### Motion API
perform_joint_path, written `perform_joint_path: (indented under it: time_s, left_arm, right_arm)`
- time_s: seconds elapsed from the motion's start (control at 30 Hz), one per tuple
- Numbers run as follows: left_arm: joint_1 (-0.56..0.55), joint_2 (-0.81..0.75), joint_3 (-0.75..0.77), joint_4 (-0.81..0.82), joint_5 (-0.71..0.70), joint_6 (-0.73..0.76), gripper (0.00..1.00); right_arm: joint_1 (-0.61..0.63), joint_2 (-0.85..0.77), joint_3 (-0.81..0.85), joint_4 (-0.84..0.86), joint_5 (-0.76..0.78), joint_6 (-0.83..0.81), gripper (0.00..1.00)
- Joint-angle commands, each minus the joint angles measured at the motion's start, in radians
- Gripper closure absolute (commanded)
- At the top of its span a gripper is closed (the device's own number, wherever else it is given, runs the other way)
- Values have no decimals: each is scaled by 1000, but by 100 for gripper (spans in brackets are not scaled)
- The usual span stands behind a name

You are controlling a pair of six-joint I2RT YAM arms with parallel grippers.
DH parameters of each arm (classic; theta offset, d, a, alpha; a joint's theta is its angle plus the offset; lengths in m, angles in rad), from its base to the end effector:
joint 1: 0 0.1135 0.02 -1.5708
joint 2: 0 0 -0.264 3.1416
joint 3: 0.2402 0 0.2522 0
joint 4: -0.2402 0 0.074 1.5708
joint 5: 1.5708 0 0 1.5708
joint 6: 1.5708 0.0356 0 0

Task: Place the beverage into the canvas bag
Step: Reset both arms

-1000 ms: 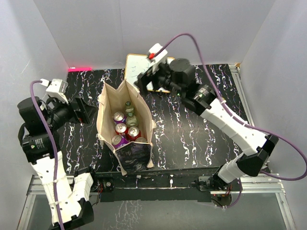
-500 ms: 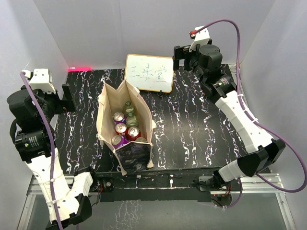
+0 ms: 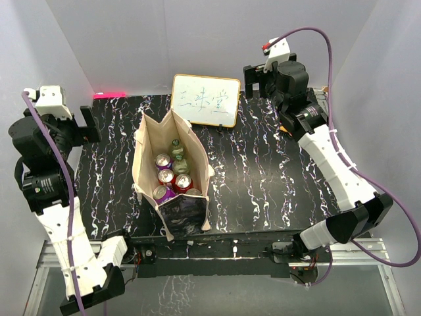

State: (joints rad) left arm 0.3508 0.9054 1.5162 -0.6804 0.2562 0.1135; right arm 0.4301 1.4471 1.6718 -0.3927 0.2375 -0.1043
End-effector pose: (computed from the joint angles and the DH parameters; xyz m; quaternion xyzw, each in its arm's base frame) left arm 0.1265 0.0367 0.5033 0.0007 0.7305 0.0647 0.6798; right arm 0.2943 0.1258 0.4704 -0.1265 0.7518 0.0146 0.6469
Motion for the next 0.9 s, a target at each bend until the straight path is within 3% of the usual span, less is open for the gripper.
perform_joint_path:
  time_s: [0.0,0.13,0.53,0.73,0.87]
  left_arm:
    - [4,-10,-42,109,88,-71,3]
    - [4,-57,-140,231,127,-131,3]
    - [4,89,17,61,27,-144,3]
    - [4,69,53,24,32,-67,3]
    - [5,7,-21,86,26,-79,7]
  right_arm:
    - [-47,-21,17,9,26,9,1]
    - [-85,-28,21,-13,-16,71,1]
    - [-90,-30,167,-376,-107,116,1]
    - [-90,-143,111,-364,-183,58,1]
    - [-90,-240,49,-343,-244,16,1]
